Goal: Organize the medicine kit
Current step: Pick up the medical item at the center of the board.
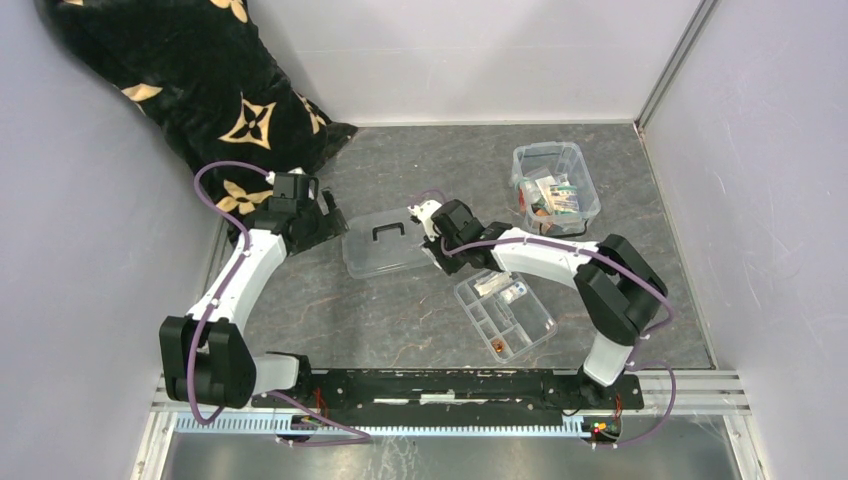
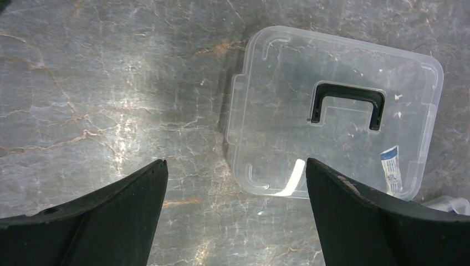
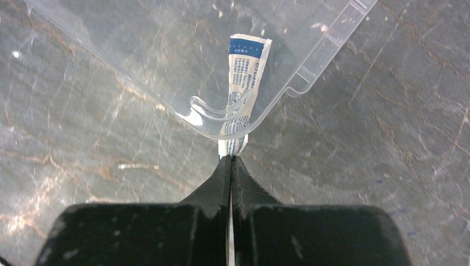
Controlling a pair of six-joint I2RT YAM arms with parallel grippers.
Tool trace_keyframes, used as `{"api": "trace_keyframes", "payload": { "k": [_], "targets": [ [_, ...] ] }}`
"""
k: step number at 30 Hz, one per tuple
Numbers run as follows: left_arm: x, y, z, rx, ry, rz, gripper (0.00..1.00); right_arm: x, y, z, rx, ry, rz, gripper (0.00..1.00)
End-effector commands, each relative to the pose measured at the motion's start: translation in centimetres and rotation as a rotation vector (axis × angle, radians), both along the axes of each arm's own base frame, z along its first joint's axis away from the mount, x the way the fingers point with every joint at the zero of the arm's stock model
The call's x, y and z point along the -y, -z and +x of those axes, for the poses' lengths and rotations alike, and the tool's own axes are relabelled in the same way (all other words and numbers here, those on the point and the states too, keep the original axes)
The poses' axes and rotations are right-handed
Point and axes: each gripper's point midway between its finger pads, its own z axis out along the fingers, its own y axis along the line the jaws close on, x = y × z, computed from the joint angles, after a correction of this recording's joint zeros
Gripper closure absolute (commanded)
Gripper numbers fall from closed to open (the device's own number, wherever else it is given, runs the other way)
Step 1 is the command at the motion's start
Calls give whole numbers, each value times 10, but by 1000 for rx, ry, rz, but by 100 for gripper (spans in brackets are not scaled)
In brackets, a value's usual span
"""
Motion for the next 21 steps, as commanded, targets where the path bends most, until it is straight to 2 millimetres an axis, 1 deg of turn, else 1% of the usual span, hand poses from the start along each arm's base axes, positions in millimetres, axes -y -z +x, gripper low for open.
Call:
{"api": "trace_keyframes", "payload": {
  "k": [1,3,9,12,16,18,19,21],
  "targets": [
    [13,-17,8,89,67,-55,0,26,-12,-22,-26,-49,-73,100],
    [15,-17,8,91,79,-63,0,37,-14,-30,-43,-64,-109,100],
    [16,-15,9,91,92,-63,0,77,-19,-45,-60,-82,-265,100],
    [17,-15,8,93,96,-66,0,94,-28,-49,-54,-72,-314,100],
    [18,-14,8,94,99,-69,0,109,-43,-51,-41,-61,-366,100],
    [19,-13,7,92,106,-77,0,115,-47,-49,-24,-42,-381,100],
    [20,-13,7,93,111,-80,0,115,-47,-48,-18,-39,-371,100],
    [23,-14,6,98,120,-90,0,103,-50,-44,-20,-51,-322,100]
  ]
}}
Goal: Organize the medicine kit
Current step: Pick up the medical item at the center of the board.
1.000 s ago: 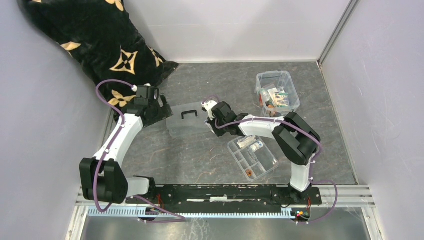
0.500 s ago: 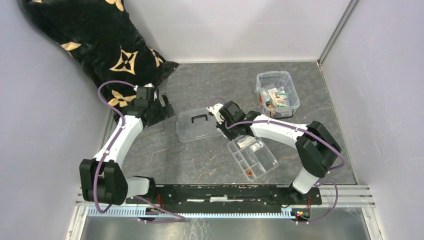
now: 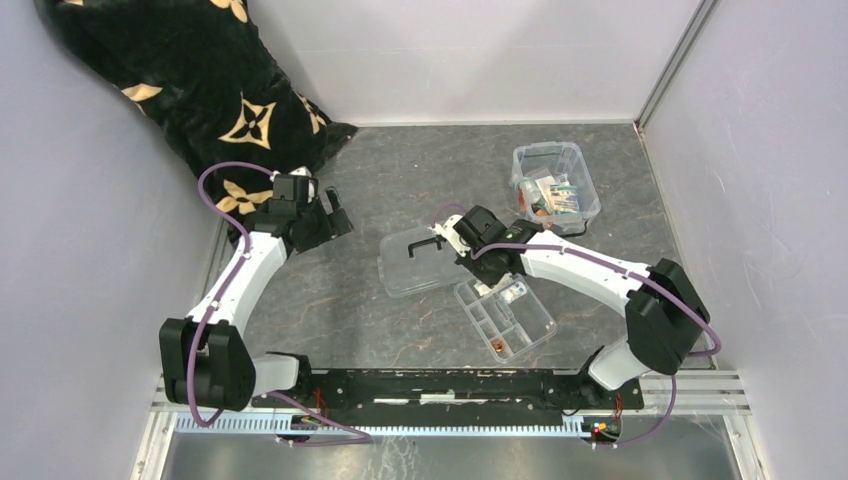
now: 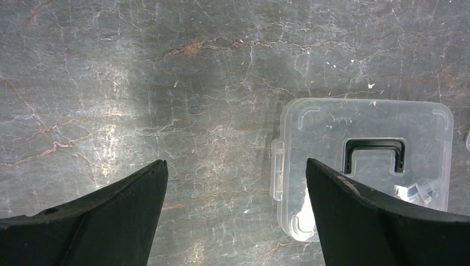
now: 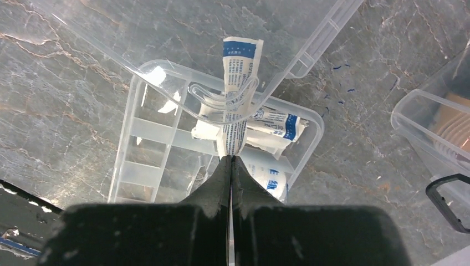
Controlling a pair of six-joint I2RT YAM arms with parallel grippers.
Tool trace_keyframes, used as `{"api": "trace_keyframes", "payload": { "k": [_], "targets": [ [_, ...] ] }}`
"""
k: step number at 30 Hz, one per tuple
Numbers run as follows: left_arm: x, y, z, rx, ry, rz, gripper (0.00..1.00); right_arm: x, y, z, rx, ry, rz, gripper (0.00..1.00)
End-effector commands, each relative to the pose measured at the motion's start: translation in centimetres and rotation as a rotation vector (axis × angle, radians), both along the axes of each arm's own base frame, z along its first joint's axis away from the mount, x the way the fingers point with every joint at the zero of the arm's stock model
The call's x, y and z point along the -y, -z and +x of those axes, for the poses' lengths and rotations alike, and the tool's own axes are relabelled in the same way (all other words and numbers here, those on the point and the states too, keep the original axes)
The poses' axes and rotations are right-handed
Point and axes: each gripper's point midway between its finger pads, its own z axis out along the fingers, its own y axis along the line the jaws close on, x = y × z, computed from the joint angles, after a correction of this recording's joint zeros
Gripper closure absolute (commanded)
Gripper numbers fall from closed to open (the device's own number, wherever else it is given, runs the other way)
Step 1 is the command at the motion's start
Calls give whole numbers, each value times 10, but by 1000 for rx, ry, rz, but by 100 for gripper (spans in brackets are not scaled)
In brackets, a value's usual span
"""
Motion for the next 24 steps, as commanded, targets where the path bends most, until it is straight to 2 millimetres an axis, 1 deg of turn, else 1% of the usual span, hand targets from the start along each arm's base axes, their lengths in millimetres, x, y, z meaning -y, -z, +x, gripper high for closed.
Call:
{"api": "trace_keyframes", "payload": {
  "k": [1,3,7,9,10,12,13,14,15,16,17,18,20,21,24],
  "targets": [
    [5,-13,3,67,49,-16,0,-8,-22,13,42,-5,35,100],
    [5,-13,2,69,49,-19,0,-32,-31,25,44,-22,93,100],
    [6,-15,-2,73,52,-25,0,-81,-50,61,68,-49,183,100],
    [6,-14,-5,73,53,-28,0,-95,-50,70,46,-63,188,100],
    [6,-14,-6,73,53,-29,0,-96,-48,69,30,-67,177,100],
    [6,-14,-8,75,55,-27,0,-86,-44,65,27,-53,150,100],
    [6,-14,-10,75,56,-27,0,-75,-38,60,31,-39,127,100],
    [6,-13,-10,75,56,-26,0,-61,-36,55,46,-17,100,100],
    [6,-13,-10,76,58,-28,0,-45,-30,50,54,9,65,100],
    [7,-14,-10,77,60,-28,0,-31,-28,44,62,31,55,100],
    [7,-13,-10,74,64,-31,0,-17,-21,36,53,53,41,100],
    [8,-13,-9,74,67,-34,0,-5,-18,30,52,75,46,100],
    [11,-12,-7,75,76,-46,0,9,-18,22,64,109,75,100],
    [13,-13,-5,77,82,-51,0,13,-20,18,75,114,95,100],
    [16,-13,-3,77,90,-62,0,26,-17,16,100,150,133,100]
  ]
}}
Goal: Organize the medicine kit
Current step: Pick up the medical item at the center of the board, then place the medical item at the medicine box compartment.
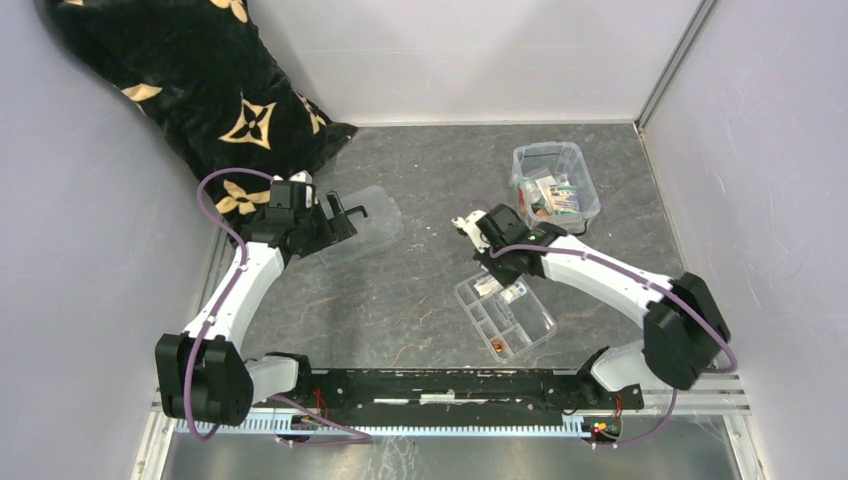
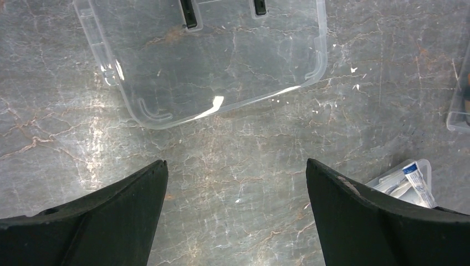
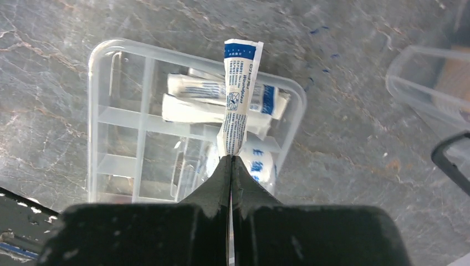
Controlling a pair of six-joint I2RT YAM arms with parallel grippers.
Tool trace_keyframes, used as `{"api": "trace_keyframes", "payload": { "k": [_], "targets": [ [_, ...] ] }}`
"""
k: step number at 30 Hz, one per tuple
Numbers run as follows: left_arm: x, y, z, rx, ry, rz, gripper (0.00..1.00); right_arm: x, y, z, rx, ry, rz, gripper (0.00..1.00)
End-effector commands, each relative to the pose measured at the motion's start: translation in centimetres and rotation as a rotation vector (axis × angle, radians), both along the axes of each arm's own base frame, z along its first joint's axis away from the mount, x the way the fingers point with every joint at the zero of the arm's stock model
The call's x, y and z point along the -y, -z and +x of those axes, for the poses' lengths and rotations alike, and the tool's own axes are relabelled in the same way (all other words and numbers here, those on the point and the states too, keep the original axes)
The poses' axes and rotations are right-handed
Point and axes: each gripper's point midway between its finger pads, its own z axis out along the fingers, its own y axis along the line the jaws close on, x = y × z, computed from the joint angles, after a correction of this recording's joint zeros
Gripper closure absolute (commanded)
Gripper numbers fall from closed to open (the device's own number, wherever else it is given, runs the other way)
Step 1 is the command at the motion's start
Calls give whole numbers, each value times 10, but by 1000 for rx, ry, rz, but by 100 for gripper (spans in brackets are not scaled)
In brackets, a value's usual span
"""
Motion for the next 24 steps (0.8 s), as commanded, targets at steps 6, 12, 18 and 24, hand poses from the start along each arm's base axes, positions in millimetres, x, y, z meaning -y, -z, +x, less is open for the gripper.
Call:
{"api": "trace_keyframes", "payload": {
  "k": [6,12,18,24],
  "targets": [
    [10,-9,9,56,71,-20,0,23,-26,13,217,33,119,100],
    [13,-7,8,51,94,-30,0,20,-35,20,404,-182,143,100],
    [24,-4,7,36,141,-72,0,22,-36,21,553,-461,39,100],
    [24,-9,8,47,154,-68,0,29,-23,16,558,-786,-155,100]
  ]
}}
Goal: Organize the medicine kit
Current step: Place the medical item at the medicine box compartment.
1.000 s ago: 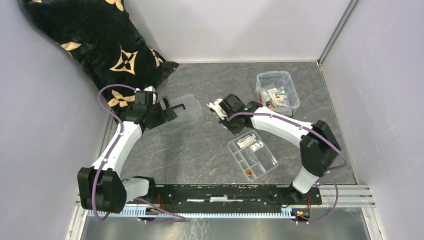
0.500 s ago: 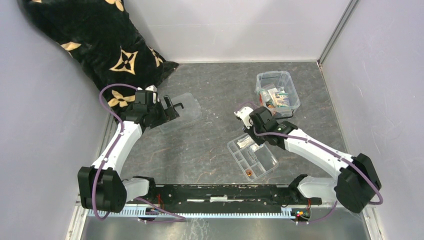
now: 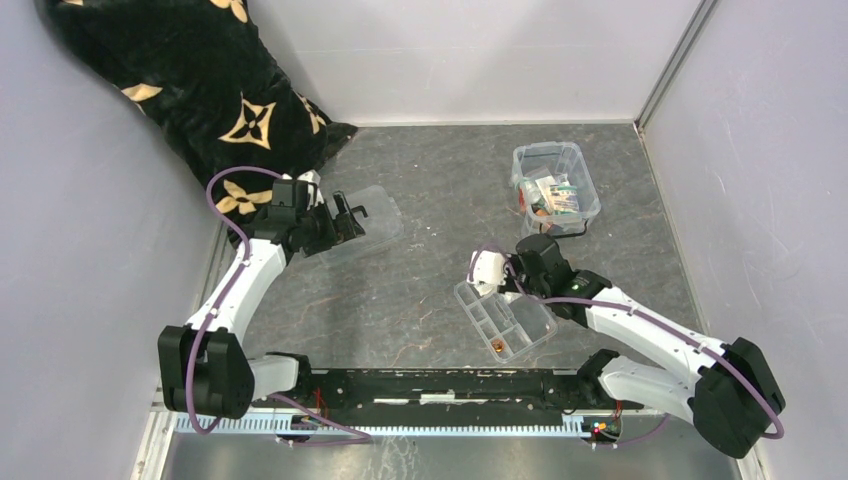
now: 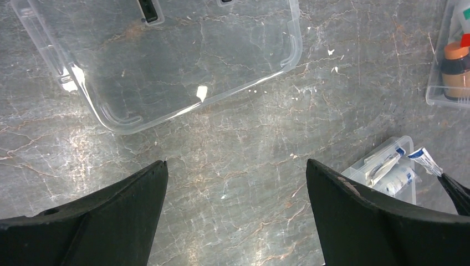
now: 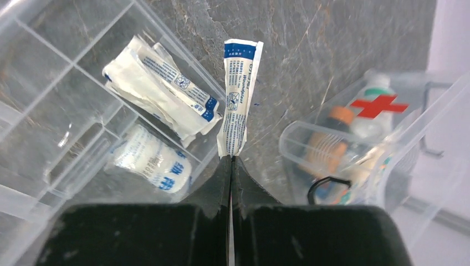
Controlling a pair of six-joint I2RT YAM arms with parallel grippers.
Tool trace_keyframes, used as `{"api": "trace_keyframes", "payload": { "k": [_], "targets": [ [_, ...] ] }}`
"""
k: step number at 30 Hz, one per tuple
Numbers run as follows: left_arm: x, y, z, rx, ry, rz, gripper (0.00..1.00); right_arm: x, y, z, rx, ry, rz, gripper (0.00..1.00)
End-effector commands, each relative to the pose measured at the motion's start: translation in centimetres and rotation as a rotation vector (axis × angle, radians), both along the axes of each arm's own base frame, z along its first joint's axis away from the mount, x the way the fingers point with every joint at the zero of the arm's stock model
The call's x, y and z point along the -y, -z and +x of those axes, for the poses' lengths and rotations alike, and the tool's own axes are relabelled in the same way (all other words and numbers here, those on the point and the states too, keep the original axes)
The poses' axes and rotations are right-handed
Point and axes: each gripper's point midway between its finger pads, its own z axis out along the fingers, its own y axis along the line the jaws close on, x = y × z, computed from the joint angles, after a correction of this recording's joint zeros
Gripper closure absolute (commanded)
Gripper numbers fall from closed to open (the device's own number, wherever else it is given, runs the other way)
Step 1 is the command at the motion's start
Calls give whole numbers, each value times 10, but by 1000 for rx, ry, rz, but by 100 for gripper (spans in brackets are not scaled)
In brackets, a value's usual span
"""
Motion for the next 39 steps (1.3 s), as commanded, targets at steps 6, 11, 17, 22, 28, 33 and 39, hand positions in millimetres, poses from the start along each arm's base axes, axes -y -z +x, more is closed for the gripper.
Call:
{"api": "trace_keyframes", "payload": {
  "k": [6,11,17,22,28,33,39],
  "targets": [
    [4,-11,5,60,53,3,0,-21,4,-9,109,-453,-171,100],
    [2,-7,3,54,44,10,0,-26,12,-17,87,-512,-168,100],
    [0,-5,2,51,40,19,0,-24,19,-21,49,-521,-186,95],
    [-1,-4,2,49,34,22,0,-23,23,-20,19,-508,-202,85],
    [-1,-4,1,49,31,23,0,-34,-8,1,130,-414,-115,62],
    [-2,-4,2,52,28,25,0,-37,-32,6,197,-348,-23,55],
    [-2,-5,3,53,22,23,0,-40,-67,10,120,-16,319,66]
  ]
}}
